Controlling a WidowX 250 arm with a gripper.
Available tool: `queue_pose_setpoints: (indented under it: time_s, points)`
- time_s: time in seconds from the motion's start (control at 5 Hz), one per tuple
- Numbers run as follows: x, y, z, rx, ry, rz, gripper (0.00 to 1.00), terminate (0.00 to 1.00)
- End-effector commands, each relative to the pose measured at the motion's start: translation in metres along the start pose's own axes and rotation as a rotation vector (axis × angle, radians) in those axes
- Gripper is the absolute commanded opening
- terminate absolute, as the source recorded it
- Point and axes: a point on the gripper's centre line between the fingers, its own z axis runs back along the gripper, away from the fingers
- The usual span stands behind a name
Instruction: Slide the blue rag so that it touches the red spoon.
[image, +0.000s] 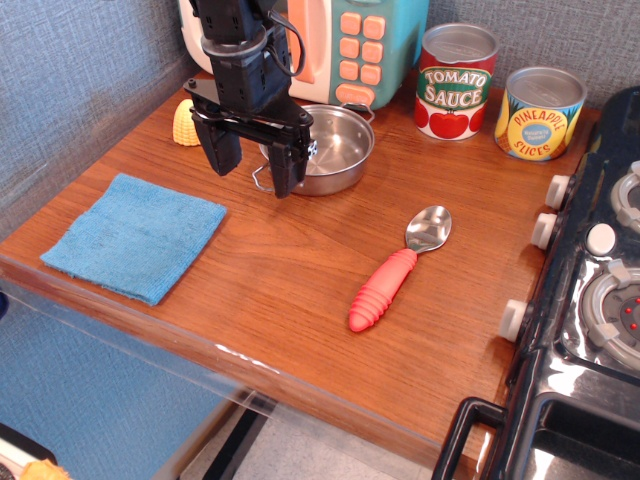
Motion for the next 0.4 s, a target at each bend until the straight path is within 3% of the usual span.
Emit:
queue_pose_setpoints:
  time_s: [0.0, 0.2]
  points:
    - [0.000, 0.000, 0.000, 0.000, 0.000, 0.000, 1.00, 0.00]
    - [-0.015, 0.022, 0.004, 0.018, -0.019, 0.038, 1.00, 0.00]
